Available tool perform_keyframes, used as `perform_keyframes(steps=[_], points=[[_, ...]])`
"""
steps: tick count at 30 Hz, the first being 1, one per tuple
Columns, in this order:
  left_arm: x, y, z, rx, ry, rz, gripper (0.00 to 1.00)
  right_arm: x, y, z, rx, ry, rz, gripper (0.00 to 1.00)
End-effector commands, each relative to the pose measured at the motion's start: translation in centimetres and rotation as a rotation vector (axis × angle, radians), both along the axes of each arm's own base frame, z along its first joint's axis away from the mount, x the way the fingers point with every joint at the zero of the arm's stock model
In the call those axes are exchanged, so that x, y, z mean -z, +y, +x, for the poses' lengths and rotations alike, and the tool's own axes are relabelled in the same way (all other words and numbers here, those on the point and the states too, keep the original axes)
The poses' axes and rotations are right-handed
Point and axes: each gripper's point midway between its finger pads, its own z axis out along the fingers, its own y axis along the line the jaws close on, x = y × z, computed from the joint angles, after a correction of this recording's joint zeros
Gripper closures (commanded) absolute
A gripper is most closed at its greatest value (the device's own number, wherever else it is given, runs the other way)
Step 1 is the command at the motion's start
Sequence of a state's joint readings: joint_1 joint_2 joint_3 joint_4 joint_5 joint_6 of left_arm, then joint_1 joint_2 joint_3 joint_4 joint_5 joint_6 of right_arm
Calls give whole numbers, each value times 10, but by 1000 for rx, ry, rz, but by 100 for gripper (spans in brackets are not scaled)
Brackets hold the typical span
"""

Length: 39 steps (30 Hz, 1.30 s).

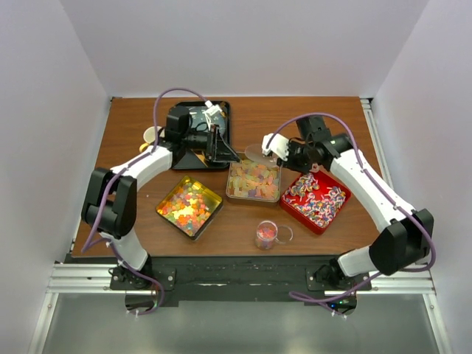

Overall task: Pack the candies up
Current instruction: Adjust the spatula.

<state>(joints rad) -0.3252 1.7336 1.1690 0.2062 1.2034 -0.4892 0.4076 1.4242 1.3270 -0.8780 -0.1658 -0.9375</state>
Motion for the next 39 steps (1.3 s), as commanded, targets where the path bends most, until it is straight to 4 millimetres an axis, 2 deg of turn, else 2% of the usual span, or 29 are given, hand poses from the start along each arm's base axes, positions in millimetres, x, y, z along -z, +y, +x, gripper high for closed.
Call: perform_keyframes(steps=[1,5,12,17,30,31,34,39], points=[[-35,-2,-9,78,-27,-103,45,-20,1,26,22,-116,-32,100],[-29,-4,-7,67,-4,-103,44,-21,3,27,11,-128,-50,100],[-8,-6,12,-5,46,-51,46,-27,20,22,-31,-140,-36,100],[2,-8,22,-32,61,-35,48,-30,21,24,-38,-158,-48,100],[-1,-15,33,10,80,-91,52,-25,37,24,-91,-176,-94,100],[-1,-15,32,18,78,-94,54,-24,39,25,-94,-177,-95,100],[1,-16,34,23,83,-95,68,-27,45,29,-88,-184,-81,100],[0,-16,33,54,73,-103,87,-25,47,31,-71,-183,-66,100]])
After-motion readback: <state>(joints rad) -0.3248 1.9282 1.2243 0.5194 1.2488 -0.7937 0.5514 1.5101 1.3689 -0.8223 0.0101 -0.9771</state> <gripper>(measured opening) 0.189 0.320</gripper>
